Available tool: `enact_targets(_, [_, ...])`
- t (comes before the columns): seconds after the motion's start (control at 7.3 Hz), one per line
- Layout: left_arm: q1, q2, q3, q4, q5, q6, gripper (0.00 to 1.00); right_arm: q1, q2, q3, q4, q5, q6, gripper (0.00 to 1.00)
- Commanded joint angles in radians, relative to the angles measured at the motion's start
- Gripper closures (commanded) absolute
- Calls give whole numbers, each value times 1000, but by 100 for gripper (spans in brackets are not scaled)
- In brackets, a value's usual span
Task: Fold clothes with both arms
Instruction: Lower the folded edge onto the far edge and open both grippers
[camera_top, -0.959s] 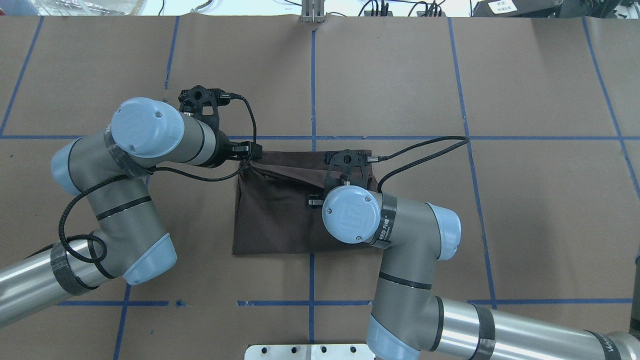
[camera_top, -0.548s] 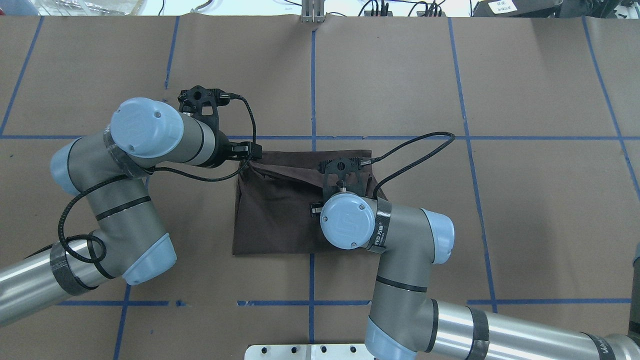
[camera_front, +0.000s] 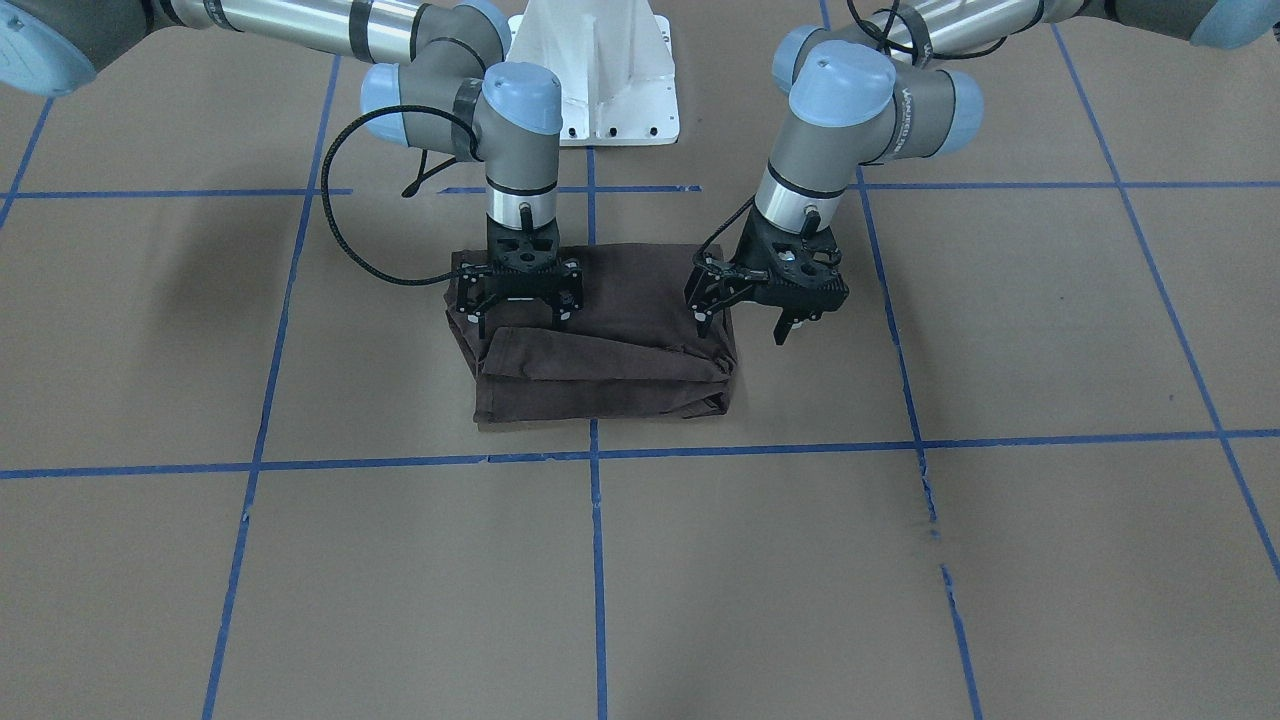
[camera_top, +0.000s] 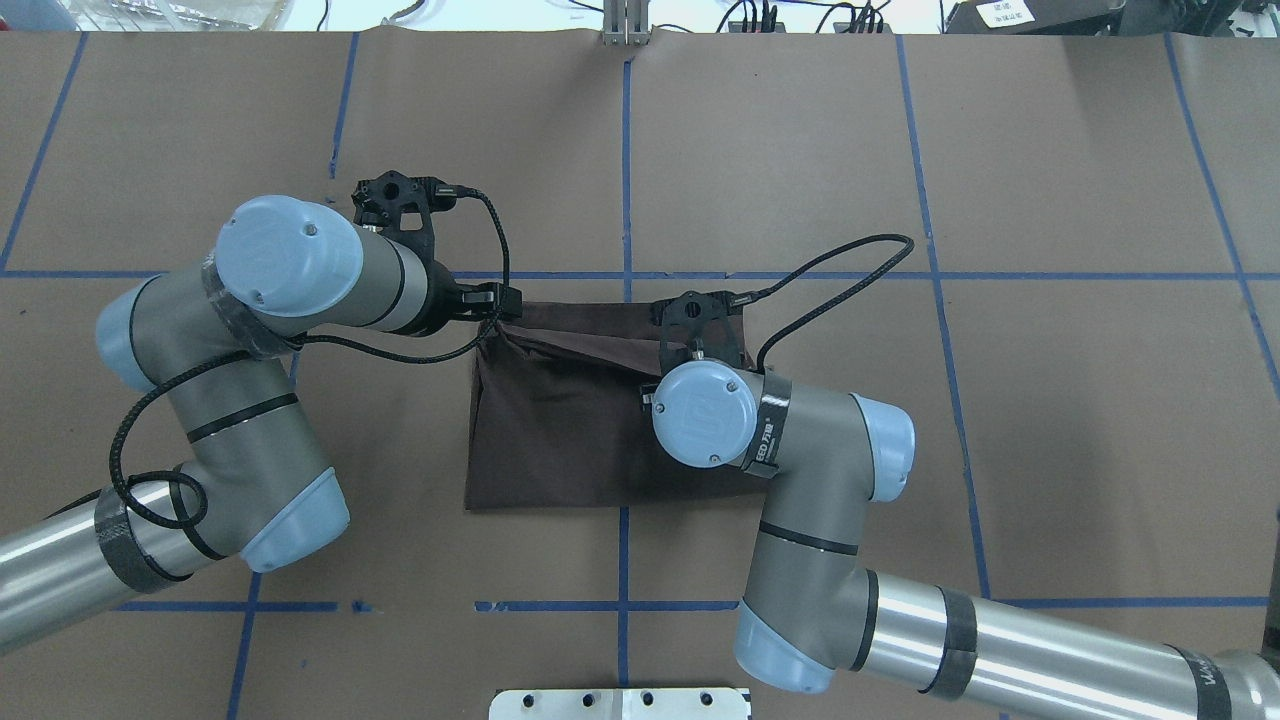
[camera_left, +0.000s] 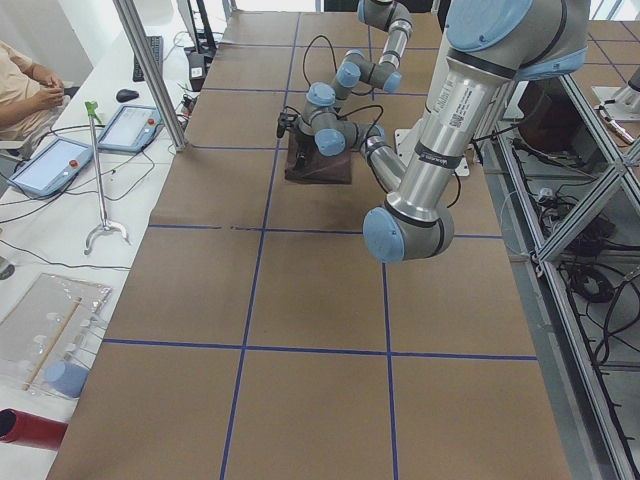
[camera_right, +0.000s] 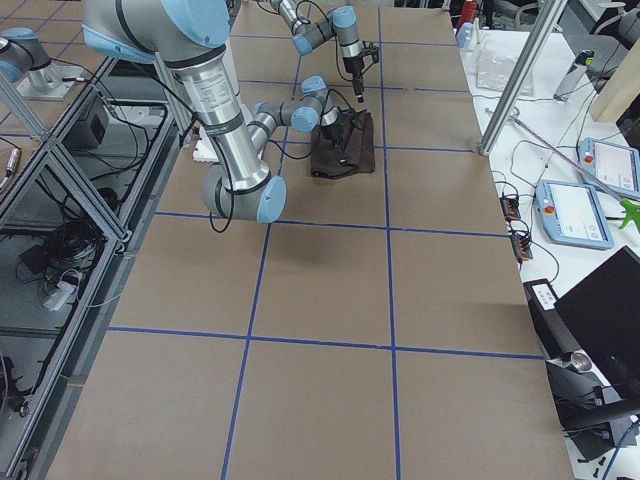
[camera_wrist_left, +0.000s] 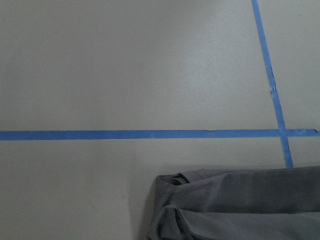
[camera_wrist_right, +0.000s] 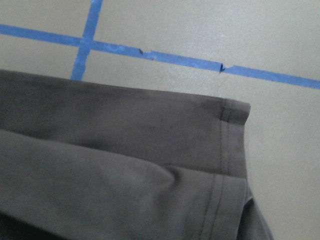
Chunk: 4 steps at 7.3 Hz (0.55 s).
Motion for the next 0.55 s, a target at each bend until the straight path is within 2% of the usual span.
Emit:
enact_targets(0.0, [0, 3, -12, 2, 0, -10, 0, 58, 1, -28, 7, 2, -30, 0])
enact_targets(0.27, [0, 3, -25, 3, -2, -23, 0, 130, 33, -83, 10, 6, -65, 0])
enact_targets(0.41, [0, 3, -25, 3, -2, -25, 0, 173, 85, -166, 11, 20, -81, 0])
